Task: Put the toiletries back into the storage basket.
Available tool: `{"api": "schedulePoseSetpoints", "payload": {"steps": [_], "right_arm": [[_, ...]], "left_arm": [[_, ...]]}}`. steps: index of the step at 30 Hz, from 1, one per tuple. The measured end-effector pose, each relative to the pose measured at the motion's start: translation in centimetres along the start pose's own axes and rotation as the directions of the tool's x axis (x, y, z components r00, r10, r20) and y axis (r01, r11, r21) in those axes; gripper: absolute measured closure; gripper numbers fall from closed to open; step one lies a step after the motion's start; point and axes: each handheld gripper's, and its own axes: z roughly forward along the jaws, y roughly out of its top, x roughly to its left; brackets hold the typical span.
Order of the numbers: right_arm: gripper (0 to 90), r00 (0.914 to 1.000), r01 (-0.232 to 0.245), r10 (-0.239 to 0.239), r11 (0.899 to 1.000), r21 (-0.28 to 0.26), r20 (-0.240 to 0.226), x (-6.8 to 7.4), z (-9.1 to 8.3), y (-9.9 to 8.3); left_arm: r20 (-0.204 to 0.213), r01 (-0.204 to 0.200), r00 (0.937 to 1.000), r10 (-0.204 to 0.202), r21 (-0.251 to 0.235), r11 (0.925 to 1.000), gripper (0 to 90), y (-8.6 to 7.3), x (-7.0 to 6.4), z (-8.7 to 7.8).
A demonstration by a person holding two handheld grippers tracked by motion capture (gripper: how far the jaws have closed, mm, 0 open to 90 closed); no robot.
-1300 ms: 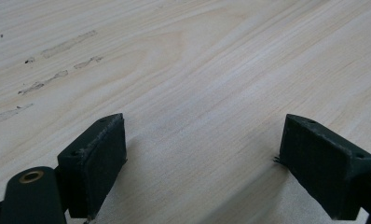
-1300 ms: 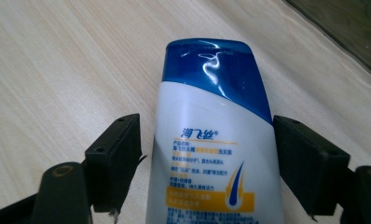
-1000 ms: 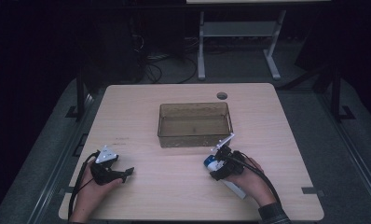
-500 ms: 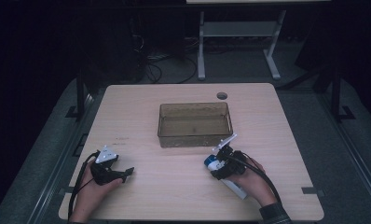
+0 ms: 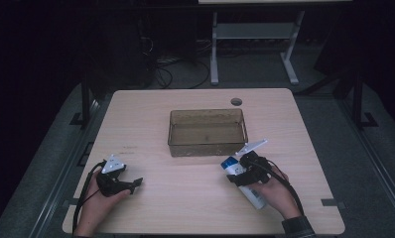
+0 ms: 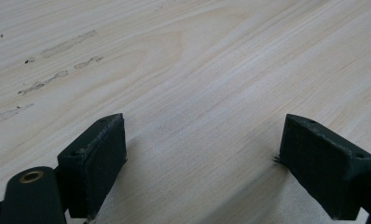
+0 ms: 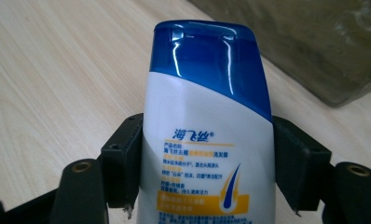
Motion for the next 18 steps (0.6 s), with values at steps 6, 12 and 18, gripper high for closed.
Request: {"api": "schedulePoseSetpoints", "payload": {"steps": [6, 12, 18], "right_arm": [[33.7, 0.9998, -0.019, 0.018, 0.998, -0.063, -0.011, -0.5, -1.1, -0.3], [33.8, 0.9988, -0.043, 0.040, 0.990, -0.134, -0.027, -1.0, -2.3, -0.5], [33.8, 0.9982, -0.057, 0.052, 0.981, -0.185, -0.031, -1.3, -3.3, -1.0]], "left_arm": [[0.000, 0.000, 1.0000, 0.000, -0.001, 1.0000, 13.3, 0.0, 0.0, 0.0], [0.000, 0.000, 1.0000, 0.000, -0.001, 1.0000, 13.3, 0.0, 0.0, 0.0], [0.000, 0.000, 1.0000, 0.000, -0.001, 1.0000, 13.3, 0.0, 0.0, 0.0]]}}
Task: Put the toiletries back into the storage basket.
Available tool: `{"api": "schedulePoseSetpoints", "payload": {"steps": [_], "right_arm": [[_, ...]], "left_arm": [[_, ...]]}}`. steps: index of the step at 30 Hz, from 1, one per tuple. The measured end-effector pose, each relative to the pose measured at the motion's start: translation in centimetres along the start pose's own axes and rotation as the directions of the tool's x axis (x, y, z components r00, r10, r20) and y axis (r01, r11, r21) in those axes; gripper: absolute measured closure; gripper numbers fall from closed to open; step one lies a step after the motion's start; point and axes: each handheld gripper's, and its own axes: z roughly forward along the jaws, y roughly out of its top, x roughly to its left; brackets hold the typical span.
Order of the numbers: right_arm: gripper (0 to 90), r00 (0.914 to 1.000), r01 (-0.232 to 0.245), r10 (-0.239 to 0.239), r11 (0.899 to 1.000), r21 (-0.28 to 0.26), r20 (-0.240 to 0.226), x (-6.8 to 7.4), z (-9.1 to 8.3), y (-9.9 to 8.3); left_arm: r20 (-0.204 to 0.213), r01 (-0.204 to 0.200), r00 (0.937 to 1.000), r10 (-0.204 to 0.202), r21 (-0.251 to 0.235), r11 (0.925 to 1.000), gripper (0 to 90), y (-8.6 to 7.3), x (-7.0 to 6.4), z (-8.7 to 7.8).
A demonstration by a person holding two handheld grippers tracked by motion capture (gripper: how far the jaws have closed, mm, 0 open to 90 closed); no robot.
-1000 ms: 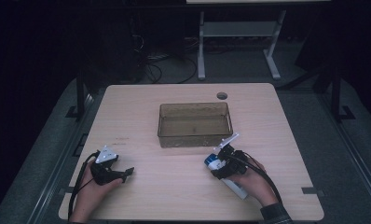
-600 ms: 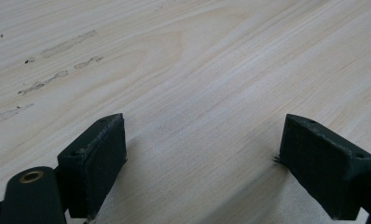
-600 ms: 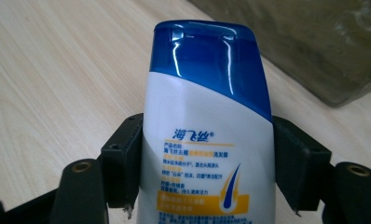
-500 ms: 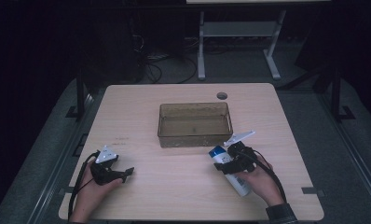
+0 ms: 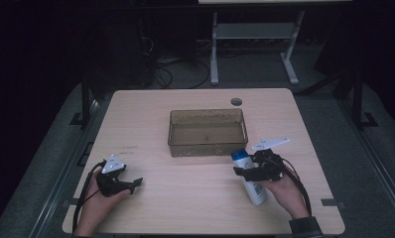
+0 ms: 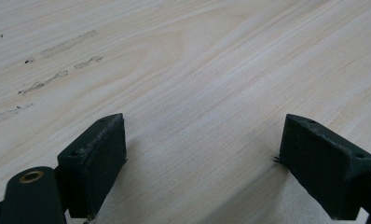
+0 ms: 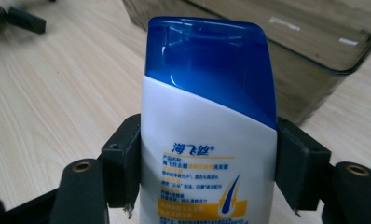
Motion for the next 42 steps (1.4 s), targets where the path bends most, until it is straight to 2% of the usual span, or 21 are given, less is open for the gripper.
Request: {"api": "schedulePoseSetpoints", "payload": {"steps": [10, 21, 26, 33, 38, 42], "right_arm": [[33.9, 0.9999, -0.016, 0.016, 0.992, -0.127, 0.001, -0.7, -2.1, -0.6], [33.8, 0.9987, -0.049, 0.046, 0.979, -0.200, -0.021, -1.4, -3.3, -1.3], [33.8, 0.9990, -0.045, 0.044, 0.970, -0.238, -0.009, -1.6, -3.9, -1.2], [33.7, 0.9992, -0.033, 0.039, 0.953, -0.301, 0.014, -1.6, -4.7, -1.0], [33.7, 0.9990, -0.031, 0.040, 0.947, -0.320, 0.022, -1.7, -5.1, -0.8], [33.7, 0.9983, -0.020, 0.037, 0.943, -0.334, 0.046, -2.0, -5.6, -0.3]], "left_arm": [[0.000, 0.000, 1.0000, 0.000, 0.000, 1.0000, 13.3, 0.0, 0.0, 0.0], [0.000, 0.000, 1.0000, 0.000, 0.000, 1.0000, 13.3, 0.0, 0.0, 0.0], [0.000, 0.000, 1.0000, 0.000, 0.000, 1.0000, 13.3, 0.0, 0.0, 0.0], [0.000, 0.000, 1.0000, 0.000, 0.000, 1.0000, 13.3, 0.0, 0.0, 0.0], [0.000, 0.000, 1.0000, 0.000, 0.000, 1.0000, 13.3, 0.0, 0.0, 0.0], [0.000, 0.000, 1.0000, 0.000, 0.000, 1.0000, 13.3, 0.0, 0.0, 0.0]]}}
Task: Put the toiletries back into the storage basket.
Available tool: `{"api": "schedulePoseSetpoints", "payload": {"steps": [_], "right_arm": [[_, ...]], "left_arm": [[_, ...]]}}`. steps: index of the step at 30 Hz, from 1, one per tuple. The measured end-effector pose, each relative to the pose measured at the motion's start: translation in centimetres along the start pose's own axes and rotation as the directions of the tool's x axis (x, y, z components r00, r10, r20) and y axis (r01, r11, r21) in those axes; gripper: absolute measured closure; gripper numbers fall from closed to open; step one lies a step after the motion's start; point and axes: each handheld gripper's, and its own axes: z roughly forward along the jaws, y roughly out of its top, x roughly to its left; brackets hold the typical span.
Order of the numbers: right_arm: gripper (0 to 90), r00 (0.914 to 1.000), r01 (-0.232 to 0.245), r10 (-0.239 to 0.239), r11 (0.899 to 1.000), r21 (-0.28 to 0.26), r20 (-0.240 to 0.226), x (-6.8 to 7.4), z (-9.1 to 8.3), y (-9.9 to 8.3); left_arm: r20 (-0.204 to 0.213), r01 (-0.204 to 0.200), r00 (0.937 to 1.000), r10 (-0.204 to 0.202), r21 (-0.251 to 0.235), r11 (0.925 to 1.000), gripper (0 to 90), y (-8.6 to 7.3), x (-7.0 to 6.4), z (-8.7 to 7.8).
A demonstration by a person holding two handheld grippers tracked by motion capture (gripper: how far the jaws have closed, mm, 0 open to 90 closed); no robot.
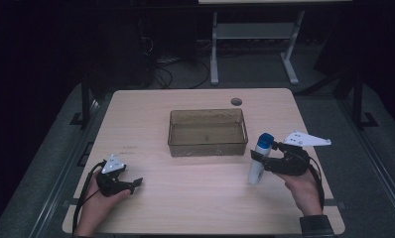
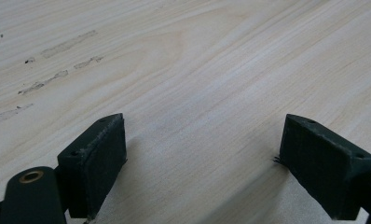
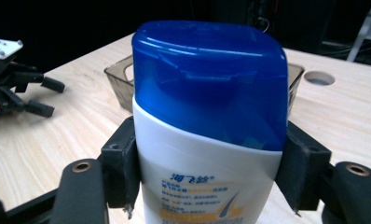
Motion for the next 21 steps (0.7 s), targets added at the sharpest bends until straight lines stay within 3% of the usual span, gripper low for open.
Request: {"api": "schedulePoseSetpoints", "payload": {"steps": [21], "right_arm": [[33.7, 0.9993, 0.013, -0.010, 0.998, -0.060, 0.036, -0.9, 0.7, 3.2]], "left_arm": [[0.001, 0.003, 1.0000, -0.003, 0.000, 1.0000, 13.3, 0.0, 0.0, 0.0]]}}
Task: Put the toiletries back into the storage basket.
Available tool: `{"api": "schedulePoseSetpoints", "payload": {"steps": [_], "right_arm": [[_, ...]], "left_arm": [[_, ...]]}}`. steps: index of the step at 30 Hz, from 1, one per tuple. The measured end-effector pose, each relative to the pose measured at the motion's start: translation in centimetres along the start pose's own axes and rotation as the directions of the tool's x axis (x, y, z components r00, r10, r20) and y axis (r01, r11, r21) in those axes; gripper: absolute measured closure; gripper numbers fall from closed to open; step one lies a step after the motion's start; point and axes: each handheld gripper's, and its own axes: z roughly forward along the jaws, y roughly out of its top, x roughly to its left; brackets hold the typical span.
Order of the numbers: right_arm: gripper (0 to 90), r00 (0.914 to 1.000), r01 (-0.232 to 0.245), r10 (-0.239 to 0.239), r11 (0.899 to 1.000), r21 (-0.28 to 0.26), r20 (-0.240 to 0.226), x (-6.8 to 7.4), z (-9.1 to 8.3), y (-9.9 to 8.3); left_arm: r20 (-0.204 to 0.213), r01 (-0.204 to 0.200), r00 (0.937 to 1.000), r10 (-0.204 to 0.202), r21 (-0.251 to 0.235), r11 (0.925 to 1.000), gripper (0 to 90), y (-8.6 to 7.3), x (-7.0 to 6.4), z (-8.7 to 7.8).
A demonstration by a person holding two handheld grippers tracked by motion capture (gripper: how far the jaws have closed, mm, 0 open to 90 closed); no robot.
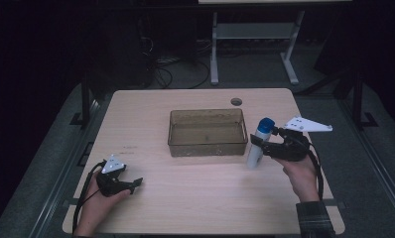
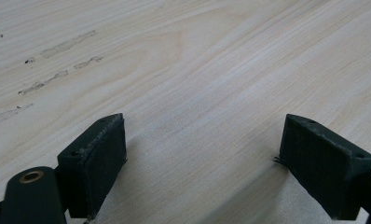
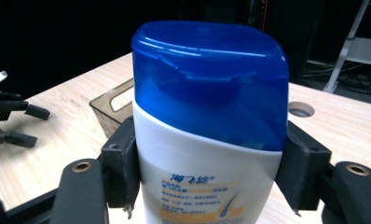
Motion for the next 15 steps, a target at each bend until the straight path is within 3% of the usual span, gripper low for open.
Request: {"api": "schedulePoseSetpoints", "payload": {"steps": [15], "right_arm": [[33.6, 0.9994, 0.022, -0.021, 0.999, -0.024, 0.028, -0.6, 1.4, 2.7]], "left_arm": [[-0.001, -0.002, 1.0000, 0.002, 0.002, 1.0000, 13.3, 0.0, 0.0, 0.0]]}}
